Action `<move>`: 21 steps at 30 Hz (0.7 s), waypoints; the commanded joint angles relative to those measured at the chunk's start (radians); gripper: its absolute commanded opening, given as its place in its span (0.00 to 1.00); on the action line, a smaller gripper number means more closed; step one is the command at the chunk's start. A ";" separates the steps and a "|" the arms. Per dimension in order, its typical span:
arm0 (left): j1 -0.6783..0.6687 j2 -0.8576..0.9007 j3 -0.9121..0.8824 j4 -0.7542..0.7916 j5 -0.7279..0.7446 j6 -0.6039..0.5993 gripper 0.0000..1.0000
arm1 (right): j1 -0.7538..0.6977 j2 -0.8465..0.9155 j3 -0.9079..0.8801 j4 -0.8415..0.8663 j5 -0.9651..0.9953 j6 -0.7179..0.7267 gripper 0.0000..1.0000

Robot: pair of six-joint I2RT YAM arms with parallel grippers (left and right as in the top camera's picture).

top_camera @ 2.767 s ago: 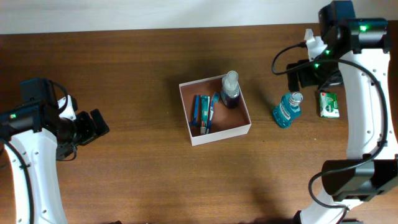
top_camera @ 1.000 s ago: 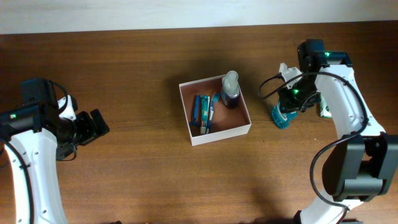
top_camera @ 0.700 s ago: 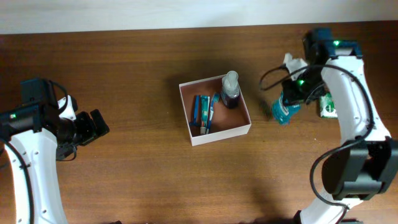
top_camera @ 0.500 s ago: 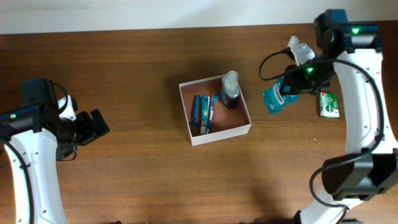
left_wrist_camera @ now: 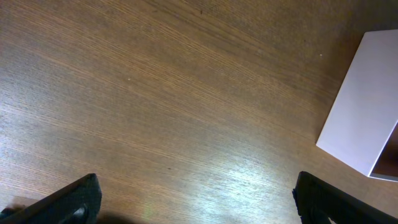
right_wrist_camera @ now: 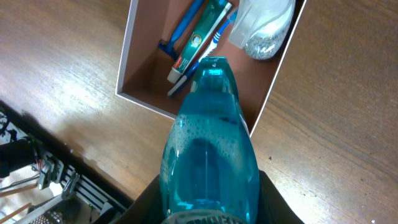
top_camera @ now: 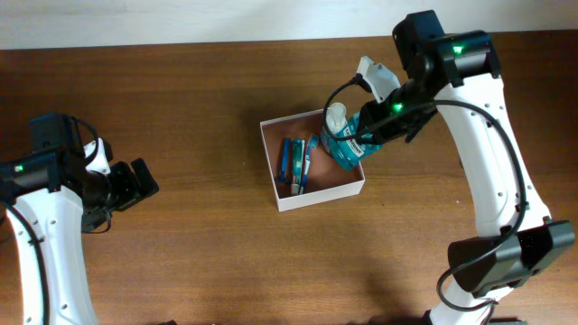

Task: Pack container
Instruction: 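Lift the mouthwash bottle and carry it over the pink box, then lower the mouthwash into the box, open and raise the right gripper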

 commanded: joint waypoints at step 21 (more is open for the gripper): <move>0.005 -0.013 0.001 0.000 0.010 0.009 0.99 | 0.090 0.074 -0.082 0.118 0.151 0.130 0.27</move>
